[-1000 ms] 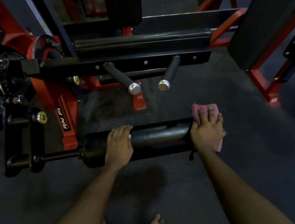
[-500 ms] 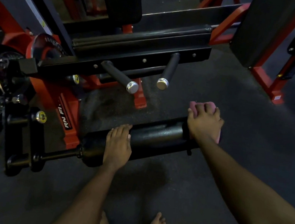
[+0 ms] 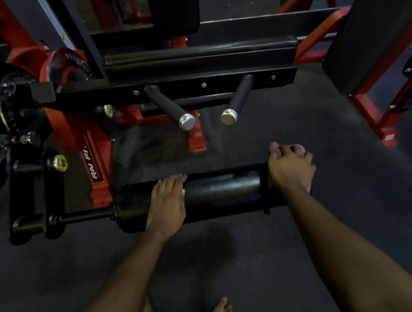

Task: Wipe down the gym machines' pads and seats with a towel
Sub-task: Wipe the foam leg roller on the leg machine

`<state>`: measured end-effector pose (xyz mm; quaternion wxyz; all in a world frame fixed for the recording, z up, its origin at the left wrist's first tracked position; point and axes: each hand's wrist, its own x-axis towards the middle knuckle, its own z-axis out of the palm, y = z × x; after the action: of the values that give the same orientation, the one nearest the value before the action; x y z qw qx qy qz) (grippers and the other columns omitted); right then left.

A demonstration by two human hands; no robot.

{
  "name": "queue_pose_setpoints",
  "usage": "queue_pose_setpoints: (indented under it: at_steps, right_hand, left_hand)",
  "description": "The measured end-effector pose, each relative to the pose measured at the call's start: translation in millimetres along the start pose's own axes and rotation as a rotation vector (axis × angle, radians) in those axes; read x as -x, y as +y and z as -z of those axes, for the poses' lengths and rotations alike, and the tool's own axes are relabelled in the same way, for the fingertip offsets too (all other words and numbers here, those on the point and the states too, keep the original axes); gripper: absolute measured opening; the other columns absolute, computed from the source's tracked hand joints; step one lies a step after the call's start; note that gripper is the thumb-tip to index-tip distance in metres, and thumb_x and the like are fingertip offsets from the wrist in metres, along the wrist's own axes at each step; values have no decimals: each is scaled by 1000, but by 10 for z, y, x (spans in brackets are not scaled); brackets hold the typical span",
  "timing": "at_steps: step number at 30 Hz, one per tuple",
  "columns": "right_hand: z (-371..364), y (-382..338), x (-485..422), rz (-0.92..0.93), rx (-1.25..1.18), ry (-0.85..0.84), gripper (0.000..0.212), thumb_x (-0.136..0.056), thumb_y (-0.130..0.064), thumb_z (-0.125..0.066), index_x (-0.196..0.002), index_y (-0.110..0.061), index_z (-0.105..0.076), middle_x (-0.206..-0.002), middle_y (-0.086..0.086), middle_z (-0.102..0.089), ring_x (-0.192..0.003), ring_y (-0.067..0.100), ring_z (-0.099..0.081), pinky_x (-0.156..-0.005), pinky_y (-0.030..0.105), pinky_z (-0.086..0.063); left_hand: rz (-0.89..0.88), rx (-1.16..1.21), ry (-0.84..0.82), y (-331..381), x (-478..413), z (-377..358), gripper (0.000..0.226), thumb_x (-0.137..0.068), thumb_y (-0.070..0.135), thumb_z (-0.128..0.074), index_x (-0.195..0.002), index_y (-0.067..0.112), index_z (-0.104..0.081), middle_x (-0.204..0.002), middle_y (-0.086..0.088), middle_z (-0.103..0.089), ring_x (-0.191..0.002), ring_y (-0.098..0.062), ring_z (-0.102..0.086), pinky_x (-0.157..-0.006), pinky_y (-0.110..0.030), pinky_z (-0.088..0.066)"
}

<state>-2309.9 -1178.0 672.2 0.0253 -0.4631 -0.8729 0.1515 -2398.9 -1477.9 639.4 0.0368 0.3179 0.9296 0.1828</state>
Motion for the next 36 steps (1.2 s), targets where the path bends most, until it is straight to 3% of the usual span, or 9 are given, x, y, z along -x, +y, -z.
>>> queue_pose_setpoints:
  at_steps: [7,11,15,18,22,27,30,33,36]
  right_hand:
    - [-199,-38,655,361,-55,34,48,-101,-43,-46,-147,-31,-47,-158,1,-41,-142,35,-34,-110,51,-35]
    - [-65,261,264,209,-3,123,49,-98,-46,-40,-142,-28,-51,-151,7,-47,-134,39,-41,-106,52,-39]
    - [-92,-127,138,-31,14,88,46,-98,-42,-33,-127,-20,-60,-135,14,-53,-121,39,-46,-100,51,-41]
    - [-250,-490,483,111,48,99,44,-97,-44,-33,-126,-26,-61,-135,8,-56,-121,35,-48,-98,46,-40]
    - [-380,-233,933,363,-61,92,49,-102,-46,-43,-149,-34,-45,-162,1,-36,-145,33,-32,-115,50,-32]
    - [-179,300,441,79,-39,159,58,-97,-48,-38,-152,-30,-43,-164,7,-32,-147,40,-29,-117,56,-28]
    - [-131,37,282,-74,-80,133,54,-97,-43,-41,-146,-23,-51,-159,10,-39,-142,42,-32,-113,55,-32]
    - [-292,-487,612,24,-22,144,51,-95,-44,-36,-138,-25,-58,-147,9,-53,-133,40,-42,-105,49,-38]
    - [-494,-714,1049,262,-46,117,45,-101,-44,-41,-142,-29,-53,-153,3,-45,-140,35,-37,-110,51,-37]
  left_hand:
    - [-11,5,53,17,195,-77,47,-104,16,-43,-151,14,-41,-153,-3,-43,-145,-20,-33,-124,-44,-19]
    - [-35,13,54,-8,206,-57,47,-104,16,-44,-151,15,-40,-154,-3,-41,-147,-19,-31,-125,-43,-17]
    - [-27,34,43,-11,205,-67,48,-103,16,-44,-151,15,-41,-154,-3,-41,-146,-20,-32,-125,-44,-18]
    - [-37,27,41,-27,195,-61,48,-103,18,-43,-151,15,-40,-155,-3,-41,-146,-20,-31,-124,-45,-19]
    - [-38,-4,37,22,280,-62,51,-101,19,-44,-152,15,-38,-157,-4,-38,-148,-21,-29,-124,-46,-20]
    - [-77,9,1,-15,338,-30,57,-103,18,-46,-157,16,-29,-163,-2,-28,-153,-19,-17,-127,-40,-7]
    - [-76,59,-5,-28,325,32,57,-103,17,-48,-157,17,-31,-163,0,-28,-153,-17,-16,-126,-37,-4]
    - [-57,193,-3,-37,320,113,51,-103,17,-49,-153,16,-39,-161,1,-32,-150,-14,-21,-126,-35,-11]
    - [54,288,75,-153,292,235,46,-103,17,-49,-149,15,-45,-157,0,-39,-146,-15,-29,-123,-39,-22]
